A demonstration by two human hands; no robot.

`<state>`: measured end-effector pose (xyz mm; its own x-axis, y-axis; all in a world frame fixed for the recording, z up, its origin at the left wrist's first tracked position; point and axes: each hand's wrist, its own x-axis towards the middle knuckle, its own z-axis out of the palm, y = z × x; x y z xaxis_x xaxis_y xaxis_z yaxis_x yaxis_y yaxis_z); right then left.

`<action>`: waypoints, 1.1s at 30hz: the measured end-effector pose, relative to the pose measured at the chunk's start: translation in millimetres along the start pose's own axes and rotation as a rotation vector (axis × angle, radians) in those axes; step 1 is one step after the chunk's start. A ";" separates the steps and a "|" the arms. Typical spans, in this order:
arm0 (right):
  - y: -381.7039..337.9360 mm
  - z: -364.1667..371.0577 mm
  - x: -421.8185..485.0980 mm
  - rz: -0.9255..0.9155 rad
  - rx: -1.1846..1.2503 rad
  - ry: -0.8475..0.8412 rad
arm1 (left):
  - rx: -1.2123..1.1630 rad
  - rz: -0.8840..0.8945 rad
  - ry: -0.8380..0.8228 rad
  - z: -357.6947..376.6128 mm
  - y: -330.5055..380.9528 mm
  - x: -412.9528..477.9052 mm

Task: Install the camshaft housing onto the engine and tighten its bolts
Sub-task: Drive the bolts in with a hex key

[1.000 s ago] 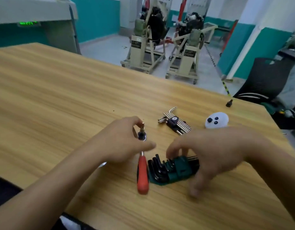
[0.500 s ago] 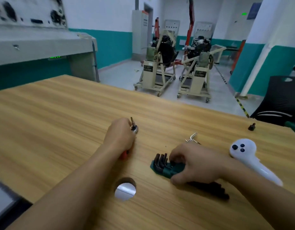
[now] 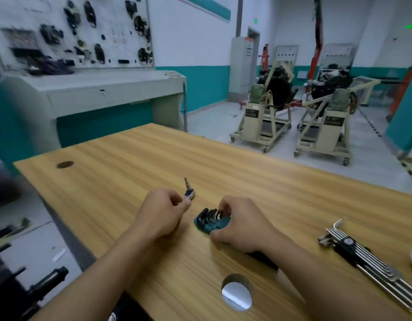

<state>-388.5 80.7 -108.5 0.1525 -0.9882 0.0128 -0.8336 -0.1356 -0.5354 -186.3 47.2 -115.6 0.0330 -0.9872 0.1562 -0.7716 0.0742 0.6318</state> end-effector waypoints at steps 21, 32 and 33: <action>11.5 3.9 48.1 -0.114 0.872 -0.549 | -0.622 -0.035 -0.070 12.3 -13.6 -53.1; 11.6 6.5 47.8 -0.133 0.897 -0.563 | -0.566 0.053 -0.056 12.7 -16.9 -56.9; 11.1 6.6 48.0 -0.134 0.879 -0.548 | -0.567 0.059 -0.057 12.6 -16.9 -57.2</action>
<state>-387.0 32.3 -119.4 0.6186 -0.7712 -0.1500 -0.1458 0.0750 -0.9865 -183.1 100.7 -144.8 -0.0468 -0.9839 0.1724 -0.3093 0.1784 0.9341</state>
